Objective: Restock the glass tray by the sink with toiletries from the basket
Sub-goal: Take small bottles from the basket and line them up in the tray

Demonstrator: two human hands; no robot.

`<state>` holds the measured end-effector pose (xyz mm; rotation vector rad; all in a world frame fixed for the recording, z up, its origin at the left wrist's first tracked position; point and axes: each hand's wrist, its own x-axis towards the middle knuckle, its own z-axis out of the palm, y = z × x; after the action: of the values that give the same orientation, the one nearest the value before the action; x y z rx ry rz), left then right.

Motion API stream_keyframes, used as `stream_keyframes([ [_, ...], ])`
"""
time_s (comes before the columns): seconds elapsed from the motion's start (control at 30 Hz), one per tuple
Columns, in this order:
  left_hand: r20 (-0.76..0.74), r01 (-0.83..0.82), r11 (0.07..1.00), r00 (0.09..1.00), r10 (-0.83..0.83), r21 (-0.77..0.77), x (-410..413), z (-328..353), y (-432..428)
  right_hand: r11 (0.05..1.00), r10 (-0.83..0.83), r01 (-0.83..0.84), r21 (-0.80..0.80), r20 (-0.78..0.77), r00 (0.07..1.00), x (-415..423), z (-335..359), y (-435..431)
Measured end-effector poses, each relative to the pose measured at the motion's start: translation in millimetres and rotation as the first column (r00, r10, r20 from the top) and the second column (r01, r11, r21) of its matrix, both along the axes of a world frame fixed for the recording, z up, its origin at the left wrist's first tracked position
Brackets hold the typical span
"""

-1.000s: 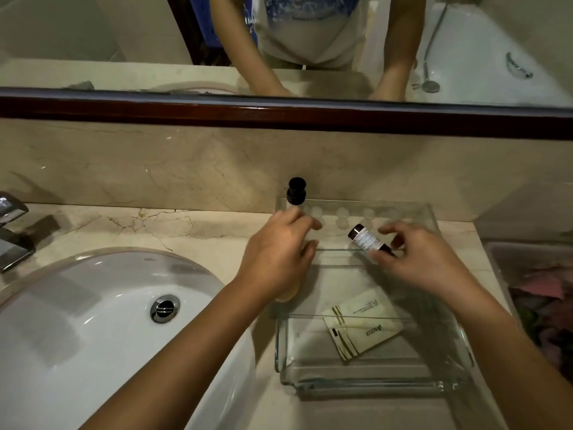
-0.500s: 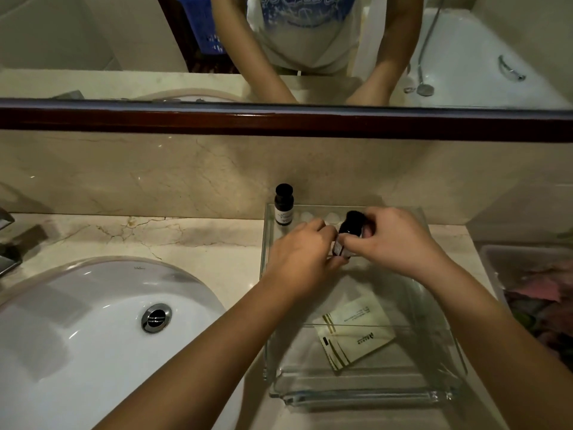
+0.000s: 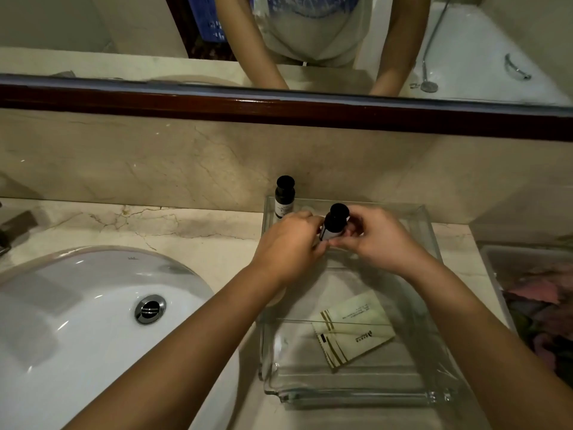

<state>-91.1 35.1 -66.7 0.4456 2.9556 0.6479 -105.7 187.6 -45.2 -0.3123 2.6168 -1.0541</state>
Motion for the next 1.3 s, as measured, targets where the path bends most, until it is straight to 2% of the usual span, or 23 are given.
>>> stream_keyframes([
  [0.1, -0.059, -0.045, 0.998, 0.997, 0.047, 0.032, 4.3, 0.1, -10.7, 1.0, -0.025, 0.024, -0.005, -0.073, 0.997, 0.4, -9.4, -5.5],
  [0.23, -0.1, -0.205, 0.973, 0.971, 0.216, 0.106, 11.1, 0.6, -36.8, 0.995, -0.102, 0.103, -0.003, -0.188, 0.977, -4.4, -20.1, -16.8],
  [0.37, -0.028, -0.38, 0.915, 0.922, 0.386, 0.134, 2.5, -3.4, -58.8, 0.984, -0.166, 0.177, 0.023, -0.243, 0.956, -15.7, -29.2, -29.6],
  [0.43, 0.015, -0.411, 0.896, 0.91, 0.415, 0.165, -6.2, -5.8, -61.0, 0.979, -0.194, 0.205, 0.014, -0.262, 0.945, -20.8, -32.7, -35.6],
  [0.57, 0.059, -0.398, 0.892, 0.917, 0.395, 0.214, -22.2, -11.4, -50.6, 0.978, -0.188, 0.205, 0.029, -0.293, 0.938, -27.7, -31.3, -42.3],
  [0.77, -0.022, -0.374, 0.896, 0.92, 0.391, 0.239, -28.7, -15.0, -40.5, 0.978, -0.181, 0.204, 0.04, -0.316, 0.931, -26.7, -31.0, -43.4],
  [1.3, -0.068, -0.321, 0.912, 0.935, 0.348, 0.254, -28.7, -26.7, -43.5, 0.972, -0.194, 0.225, 0.062, -0.321, 0.927, -23.9, -33.3, -44.7],
])
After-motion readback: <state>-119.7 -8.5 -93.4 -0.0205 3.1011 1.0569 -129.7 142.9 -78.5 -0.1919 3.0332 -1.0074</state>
